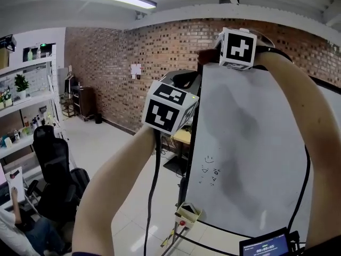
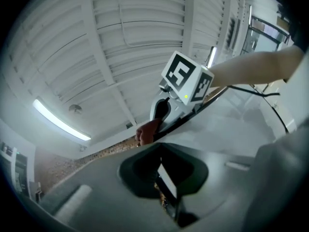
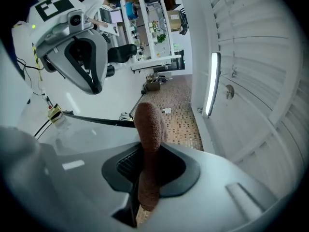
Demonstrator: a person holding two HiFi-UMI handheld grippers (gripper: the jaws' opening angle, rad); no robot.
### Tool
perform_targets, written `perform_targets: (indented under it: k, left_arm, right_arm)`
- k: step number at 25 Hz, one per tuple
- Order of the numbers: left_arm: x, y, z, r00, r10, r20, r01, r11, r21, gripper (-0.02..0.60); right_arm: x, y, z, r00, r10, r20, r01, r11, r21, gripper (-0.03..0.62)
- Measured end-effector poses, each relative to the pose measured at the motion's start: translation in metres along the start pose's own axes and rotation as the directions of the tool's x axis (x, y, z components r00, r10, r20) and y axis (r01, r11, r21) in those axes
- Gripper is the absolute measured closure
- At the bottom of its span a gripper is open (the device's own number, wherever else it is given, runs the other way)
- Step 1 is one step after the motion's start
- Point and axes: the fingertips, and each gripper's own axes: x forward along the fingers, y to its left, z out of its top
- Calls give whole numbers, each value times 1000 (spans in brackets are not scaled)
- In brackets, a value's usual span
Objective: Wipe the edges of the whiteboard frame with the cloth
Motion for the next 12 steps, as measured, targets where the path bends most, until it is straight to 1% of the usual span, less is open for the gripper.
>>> perform_targets:
  k: [2,5,9,12]
  left_arm:
    - [3,-9,5,1000,-23,14,23,1000,4,578]
    - [8,-25,15,998,-56,41,56,998,8,577]
    - [20,-50,30,991,-107,74,109,994,-14,577]
    - [30,-76,40,983,-158,98,160,987,-17,577]
  right_arm:
    - [-9,5,-10,1000,22,-15,-22,1000,16,528]
    - [-24,11,-31,998,35,-43,-33,998,48,528]
    - [-44,16,-68,996,33,-85,-24,995,96,526]
    - [-63,21,-95,993,26,-113,-10,990,138,527]
